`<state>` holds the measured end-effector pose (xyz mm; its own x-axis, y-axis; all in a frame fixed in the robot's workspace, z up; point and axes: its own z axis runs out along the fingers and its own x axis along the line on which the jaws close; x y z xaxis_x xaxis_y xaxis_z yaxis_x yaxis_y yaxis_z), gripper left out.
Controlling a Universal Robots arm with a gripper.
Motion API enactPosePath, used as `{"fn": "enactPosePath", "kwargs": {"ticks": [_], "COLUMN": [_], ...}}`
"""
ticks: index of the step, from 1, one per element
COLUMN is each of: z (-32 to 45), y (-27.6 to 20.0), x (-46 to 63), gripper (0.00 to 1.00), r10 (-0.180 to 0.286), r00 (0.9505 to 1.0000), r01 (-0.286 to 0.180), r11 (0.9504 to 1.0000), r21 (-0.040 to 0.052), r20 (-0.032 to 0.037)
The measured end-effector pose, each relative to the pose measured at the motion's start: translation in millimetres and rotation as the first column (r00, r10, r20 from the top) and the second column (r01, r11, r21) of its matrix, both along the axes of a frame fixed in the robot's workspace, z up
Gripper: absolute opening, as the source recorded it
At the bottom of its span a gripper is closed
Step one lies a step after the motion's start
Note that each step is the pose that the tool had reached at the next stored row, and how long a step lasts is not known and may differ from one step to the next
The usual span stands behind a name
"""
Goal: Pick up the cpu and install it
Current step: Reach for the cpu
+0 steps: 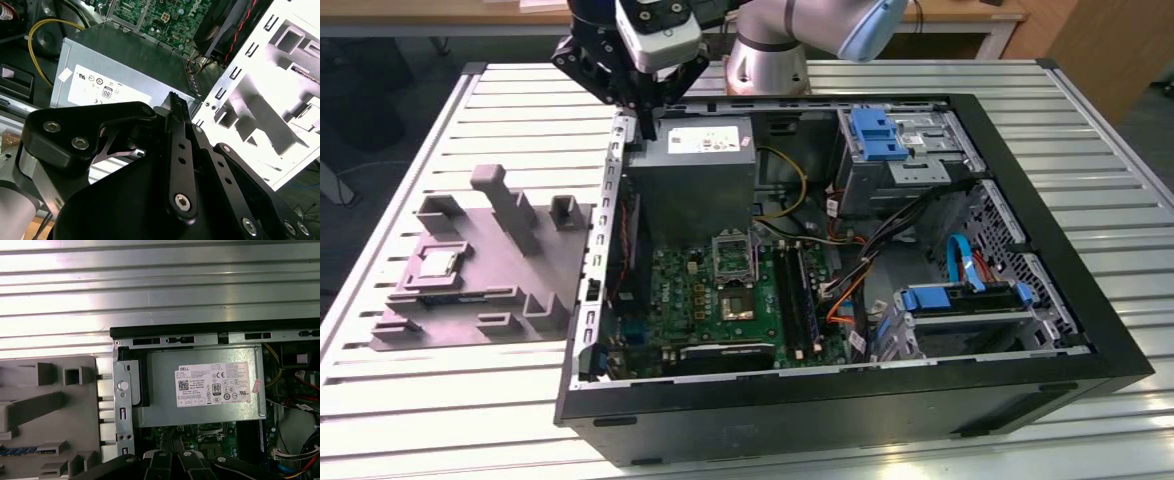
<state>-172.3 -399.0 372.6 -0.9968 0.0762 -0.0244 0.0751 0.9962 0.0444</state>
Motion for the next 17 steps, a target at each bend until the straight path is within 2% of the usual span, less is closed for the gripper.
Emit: {"fn": "enactPosePath", "kwargs": {"ticks": [10,12,17], "z": [-0.4,-3.8,-4.5], "y": [0.0,0.0,0.1], "x": [-7.6,-11.2,-12.4], "gripper": [0.11,0.11,0.11], "r10": [0.000,0.000,0.000], "r00": [1.0000,1.0000,1.0000], "r01": [0.000,0.000,0.000], "r11": [1.0000,1.0000,1.0000], "r21": [0.0001,0.0000,0.0001], "r20": [0.0001,0.0000,0.0001]}}
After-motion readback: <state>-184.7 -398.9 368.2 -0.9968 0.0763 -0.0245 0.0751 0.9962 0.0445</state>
